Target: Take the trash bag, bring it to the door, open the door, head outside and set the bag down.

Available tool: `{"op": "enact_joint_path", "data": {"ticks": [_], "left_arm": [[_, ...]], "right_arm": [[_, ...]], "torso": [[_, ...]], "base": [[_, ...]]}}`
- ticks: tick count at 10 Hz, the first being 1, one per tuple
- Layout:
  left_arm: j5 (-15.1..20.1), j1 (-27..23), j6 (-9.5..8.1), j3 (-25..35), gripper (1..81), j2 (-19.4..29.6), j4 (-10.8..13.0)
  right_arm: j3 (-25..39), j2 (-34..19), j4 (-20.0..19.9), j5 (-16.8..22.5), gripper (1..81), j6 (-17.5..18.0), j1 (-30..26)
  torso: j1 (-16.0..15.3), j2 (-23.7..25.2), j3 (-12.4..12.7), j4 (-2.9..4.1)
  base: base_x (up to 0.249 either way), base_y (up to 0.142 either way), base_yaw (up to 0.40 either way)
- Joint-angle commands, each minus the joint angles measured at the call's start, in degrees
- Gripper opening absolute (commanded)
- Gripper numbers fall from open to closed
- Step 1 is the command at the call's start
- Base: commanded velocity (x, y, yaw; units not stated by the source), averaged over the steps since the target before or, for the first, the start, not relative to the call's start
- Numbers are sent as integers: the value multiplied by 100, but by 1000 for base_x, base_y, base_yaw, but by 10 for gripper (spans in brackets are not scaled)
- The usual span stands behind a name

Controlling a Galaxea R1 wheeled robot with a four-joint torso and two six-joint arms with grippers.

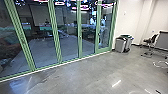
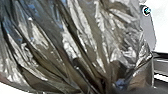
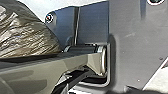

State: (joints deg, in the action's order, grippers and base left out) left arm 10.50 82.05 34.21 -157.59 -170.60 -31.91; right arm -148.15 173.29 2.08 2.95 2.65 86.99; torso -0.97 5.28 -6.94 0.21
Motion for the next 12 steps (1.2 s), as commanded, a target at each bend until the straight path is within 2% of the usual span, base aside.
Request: {"op": "enact_joint_path", "data": {"ticks": [1,11,12], "left_arm": [[497,-291,7,0,10,34,-43],[497,-291,7,0,10,16,-25],[497,-291,7,0,10,16,-25]], "right_arm": [[42,94,46,355,811,-45,-248],[-46,103,29,355,811,-10,-248],[-46,103,20,355,811,-10,-248]], "torso": [[0,0,2,0],[0,0,2,0],[0,0,257,-457]], "base": [[153,-68,0],[153,-68,0],[153,-68,0]]}}
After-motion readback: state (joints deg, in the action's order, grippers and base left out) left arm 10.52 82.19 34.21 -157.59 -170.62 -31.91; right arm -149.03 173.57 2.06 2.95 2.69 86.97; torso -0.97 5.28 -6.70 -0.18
